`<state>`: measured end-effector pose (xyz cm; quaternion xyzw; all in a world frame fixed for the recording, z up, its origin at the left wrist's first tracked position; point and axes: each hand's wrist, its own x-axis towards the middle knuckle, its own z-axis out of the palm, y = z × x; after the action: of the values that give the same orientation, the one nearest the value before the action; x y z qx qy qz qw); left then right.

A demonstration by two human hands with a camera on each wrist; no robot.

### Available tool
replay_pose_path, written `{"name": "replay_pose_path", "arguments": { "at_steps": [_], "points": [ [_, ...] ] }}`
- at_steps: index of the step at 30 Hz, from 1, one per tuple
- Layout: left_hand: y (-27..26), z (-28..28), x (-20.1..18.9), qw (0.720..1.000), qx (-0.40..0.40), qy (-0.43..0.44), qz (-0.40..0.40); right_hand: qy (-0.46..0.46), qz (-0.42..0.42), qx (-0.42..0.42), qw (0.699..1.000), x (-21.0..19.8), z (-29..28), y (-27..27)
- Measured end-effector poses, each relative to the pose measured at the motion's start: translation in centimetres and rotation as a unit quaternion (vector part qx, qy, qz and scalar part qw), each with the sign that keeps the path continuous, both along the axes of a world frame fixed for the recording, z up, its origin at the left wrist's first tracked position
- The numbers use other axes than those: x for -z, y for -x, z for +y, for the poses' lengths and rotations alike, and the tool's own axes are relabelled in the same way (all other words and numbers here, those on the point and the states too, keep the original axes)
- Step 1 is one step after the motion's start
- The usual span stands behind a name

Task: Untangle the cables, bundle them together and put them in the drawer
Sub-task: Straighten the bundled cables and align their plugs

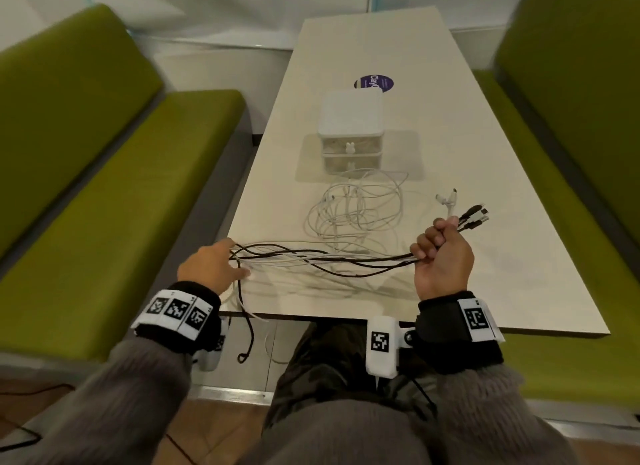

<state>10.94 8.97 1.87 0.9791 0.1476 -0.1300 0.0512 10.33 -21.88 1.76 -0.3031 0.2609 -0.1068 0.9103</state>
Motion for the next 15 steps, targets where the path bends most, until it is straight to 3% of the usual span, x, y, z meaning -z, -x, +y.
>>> {"name": "replay_pose_path", "arguments": {
  "at_steps": [5,8,12,13,15],
  "points": [
    [-1.6,3.1,-0.2,1.000,-0.010,-0.009,0.017,0.008,0.016,0.008,1.000,-0.2,0.6,0.2],
    [-1.7,5.4,-0.9,0.998,-0.033,-0.036,-0.033,0.008,0.015,0.025,1.000,-0.4,0.1,0.2],
    [-1.9,7.2,-2.3,0.985,-0.045,-0.030,-0.165,0.007,0.006,0.013,1.000,-0.8,0.7,0.2],
    [-2.1,7.3,-2.4,0.986,-0.039,-0.007,-0.161,0.010,0.005,0.009,1.000,-0.8,1.0,0.2],
    [-2.5,6.8,-2.6,0.996,-0.026,0.062,-0.066,0.018,0.001,0.006,1.000,-1.0,1.2,0.2]
  ]
}}
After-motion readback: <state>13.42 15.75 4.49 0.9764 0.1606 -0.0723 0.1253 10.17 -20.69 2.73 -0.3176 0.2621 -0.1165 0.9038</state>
